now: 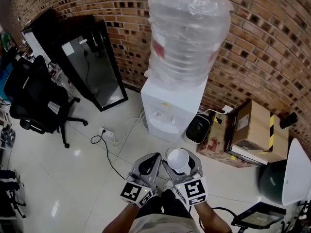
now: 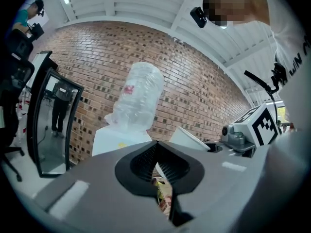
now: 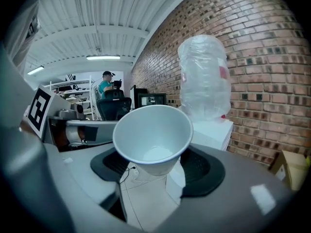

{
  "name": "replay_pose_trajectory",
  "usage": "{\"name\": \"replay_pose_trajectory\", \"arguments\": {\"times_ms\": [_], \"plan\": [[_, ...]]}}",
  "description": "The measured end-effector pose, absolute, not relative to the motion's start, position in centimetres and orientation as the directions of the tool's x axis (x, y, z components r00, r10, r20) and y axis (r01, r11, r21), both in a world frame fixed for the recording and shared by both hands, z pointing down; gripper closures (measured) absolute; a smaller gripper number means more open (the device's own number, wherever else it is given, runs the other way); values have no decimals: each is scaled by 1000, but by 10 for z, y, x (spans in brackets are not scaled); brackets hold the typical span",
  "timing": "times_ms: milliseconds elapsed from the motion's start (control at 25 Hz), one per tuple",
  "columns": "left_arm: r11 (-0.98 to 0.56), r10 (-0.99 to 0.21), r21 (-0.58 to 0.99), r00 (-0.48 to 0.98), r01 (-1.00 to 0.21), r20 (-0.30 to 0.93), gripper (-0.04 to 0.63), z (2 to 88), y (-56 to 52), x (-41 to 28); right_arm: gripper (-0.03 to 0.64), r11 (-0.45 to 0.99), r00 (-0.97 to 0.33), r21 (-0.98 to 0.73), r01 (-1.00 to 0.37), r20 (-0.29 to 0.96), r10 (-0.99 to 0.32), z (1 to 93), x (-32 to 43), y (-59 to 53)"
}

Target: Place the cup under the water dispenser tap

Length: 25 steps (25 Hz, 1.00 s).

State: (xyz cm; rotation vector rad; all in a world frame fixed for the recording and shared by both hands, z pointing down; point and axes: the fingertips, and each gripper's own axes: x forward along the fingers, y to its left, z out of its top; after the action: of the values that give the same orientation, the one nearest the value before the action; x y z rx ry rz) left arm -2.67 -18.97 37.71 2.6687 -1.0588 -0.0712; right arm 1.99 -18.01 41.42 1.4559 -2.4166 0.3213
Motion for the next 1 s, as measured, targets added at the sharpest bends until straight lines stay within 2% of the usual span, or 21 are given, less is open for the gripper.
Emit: {"name": "replay_pose_trajectory", "arguments": {"times_ms": [440,1000], "plan": [[-668,-696,296,714,-682,74,607,431,-228,-18,291,441,-409,-7,-898,387,-826,482,25,-227],[-671,-669,321,732,-669,130,607,539,-265,-1,291,353,-327,-18,-935,423,-845,621,57,-288]]}}
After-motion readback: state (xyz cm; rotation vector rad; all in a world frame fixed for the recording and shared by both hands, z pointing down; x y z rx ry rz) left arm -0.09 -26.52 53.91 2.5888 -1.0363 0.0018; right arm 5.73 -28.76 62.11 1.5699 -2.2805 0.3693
